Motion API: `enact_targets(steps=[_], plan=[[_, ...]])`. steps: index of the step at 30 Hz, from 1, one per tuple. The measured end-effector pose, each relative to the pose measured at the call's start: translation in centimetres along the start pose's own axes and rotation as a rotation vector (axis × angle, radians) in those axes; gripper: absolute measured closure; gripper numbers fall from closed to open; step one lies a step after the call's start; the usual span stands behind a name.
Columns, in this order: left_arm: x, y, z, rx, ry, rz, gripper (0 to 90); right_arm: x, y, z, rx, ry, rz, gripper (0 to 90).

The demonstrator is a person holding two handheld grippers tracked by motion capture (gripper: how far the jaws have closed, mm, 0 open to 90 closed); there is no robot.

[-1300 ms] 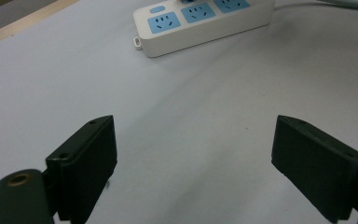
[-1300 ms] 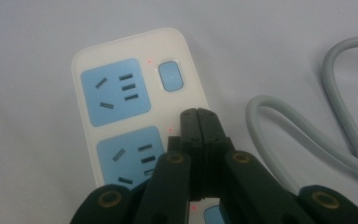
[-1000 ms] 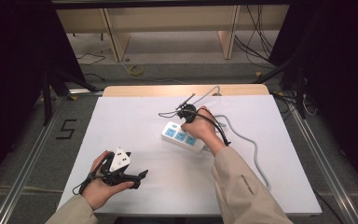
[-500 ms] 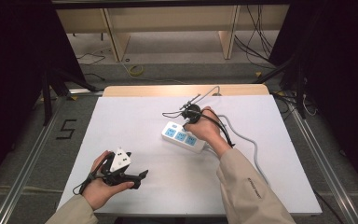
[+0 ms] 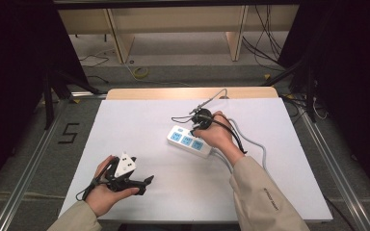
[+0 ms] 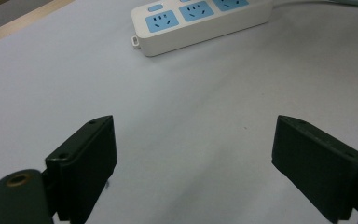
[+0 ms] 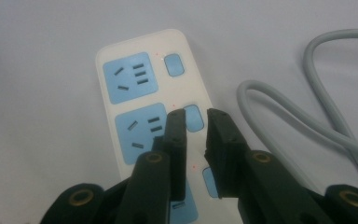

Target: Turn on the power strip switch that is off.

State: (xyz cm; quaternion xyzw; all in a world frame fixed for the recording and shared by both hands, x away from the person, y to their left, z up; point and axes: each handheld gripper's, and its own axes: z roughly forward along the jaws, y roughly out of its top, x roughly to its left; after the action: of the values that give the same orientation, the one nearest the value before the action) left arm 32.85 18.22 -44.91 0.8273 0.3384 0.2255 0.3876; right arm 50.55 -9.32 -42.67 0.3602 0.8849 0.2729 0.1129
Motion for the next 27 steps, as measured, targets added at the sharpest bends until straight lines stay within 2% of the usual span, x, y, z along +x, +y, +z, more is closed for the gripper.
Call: enact_targets(steps=[11, 20, 27], plan=[[0.0, 0.0, 0.0, 0.001, 0.001, 0.000, 13.6, -0.1, -0.9, -1.0, -0.025, 0.002, 0.015, 69.6], [0.0, 0.0, 0.1, 0.004, 0.001, 0.003, 13.6, -0.5, -2.5, -2.3, -0.060, 0.010, 0.048, 64.4], [0.0, 0.0, 0.1, 0.006, 0.001, 0.002, 13.5, -0.5, -3.5, -3.2, -0.079, 0.013, 0.052, 63.0]])
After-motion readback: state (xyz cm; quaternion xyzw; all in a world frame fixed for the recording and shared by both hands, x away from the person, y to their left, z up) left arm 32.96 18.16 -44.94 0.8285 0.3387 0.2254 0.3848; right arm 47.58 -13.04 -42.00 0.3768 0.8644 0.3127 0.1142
